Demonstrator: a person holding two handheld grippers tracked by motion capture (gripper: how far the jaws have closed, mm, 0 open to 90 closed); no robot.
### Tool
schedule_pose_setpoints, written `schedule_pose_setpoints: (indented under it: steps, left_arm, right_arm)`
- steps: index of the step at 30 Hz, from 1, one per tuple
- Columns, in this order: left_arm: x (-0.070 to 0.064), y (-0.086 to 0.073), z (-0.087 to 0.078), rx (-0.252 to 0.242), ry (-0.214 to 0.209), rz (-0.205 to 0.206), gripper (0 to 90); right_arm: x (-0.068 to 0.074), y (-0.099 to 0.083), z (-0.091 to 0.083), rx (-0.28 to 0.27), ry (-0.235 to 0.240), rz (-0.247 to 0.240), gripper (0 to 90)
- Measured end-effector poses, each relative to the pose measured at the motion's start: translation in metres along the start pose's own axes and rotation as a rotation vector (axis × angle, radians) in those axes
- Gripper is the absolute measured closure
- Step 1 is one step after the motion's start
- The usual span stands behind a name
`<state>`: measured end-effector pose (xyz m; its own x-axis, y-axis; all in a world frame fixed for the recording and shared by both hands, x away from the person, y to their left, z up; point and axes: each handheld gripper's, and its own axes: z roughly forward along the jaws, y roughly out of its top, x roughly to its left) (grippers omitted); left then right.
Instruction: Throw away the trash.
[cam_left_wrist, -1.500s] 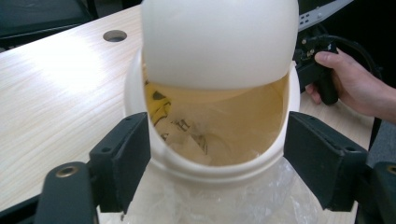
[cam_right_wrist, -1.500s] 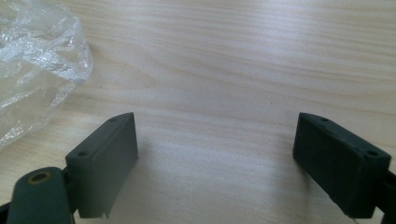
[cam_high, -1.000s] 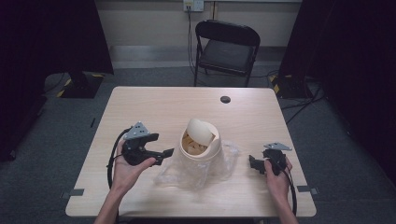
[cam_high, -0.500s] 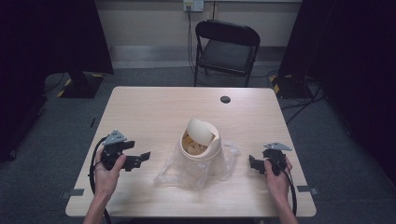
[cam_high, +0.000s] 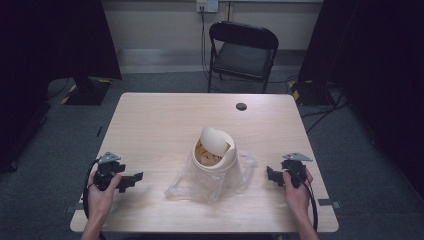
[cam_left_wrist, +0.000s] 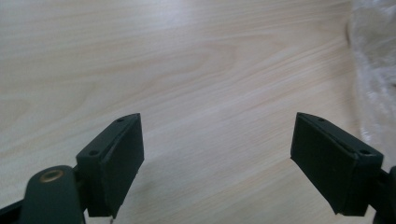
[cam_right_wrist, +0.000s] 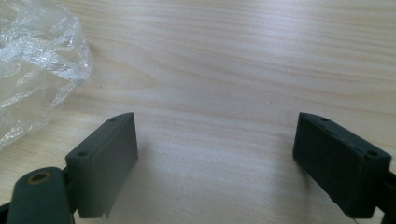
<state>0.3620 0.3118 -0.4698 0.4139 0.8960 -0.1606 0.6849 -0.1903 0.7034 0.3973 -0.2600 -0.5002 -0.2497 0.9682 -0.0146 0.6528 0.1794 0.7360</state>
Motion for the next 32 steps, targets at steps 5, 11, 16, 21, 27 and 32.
schedule_pose_setpoints:
  steps: [5,11,16,21,27,32]
  left_arm:
    - [0.006,-0.014,0.008,0.018,0.016,-0.006,17.5]
    - [0.008,-0.021,0.011,0.007,0.073,0.008,17.1]
    - [0.002,-0.024,0.016,-0.009,0.127,0.053,14.8]
    - [-0.002,-0.025,0.020,-0.004,0.134,0.082,9.2]
    - [-0.004,-0.026,0.023,-0.022,0.137,0.071,4.3]
    - [-0.004,-0.026,0.023,-0.023,0.137,0.070,4.2]
  right_arm:
    - [0.000,0.000,0.000,0.000,-0.001,0.000,13.1]
    - [0.000,0.000,0.000,-0.001,-0.001,-0.001,13.1]
    - [0.000,0.000,0.000,0.000,-0.001,0.000,13.1]
    - [0.000,0.000,0.000,0.000,-0.001,0.000,13.1]
    - [0.000,0.000,0.000,0.000,0.000,0.000,13.1]
    - [0.000,0.000,0.000,0.000,0.000,0.000,13.1]
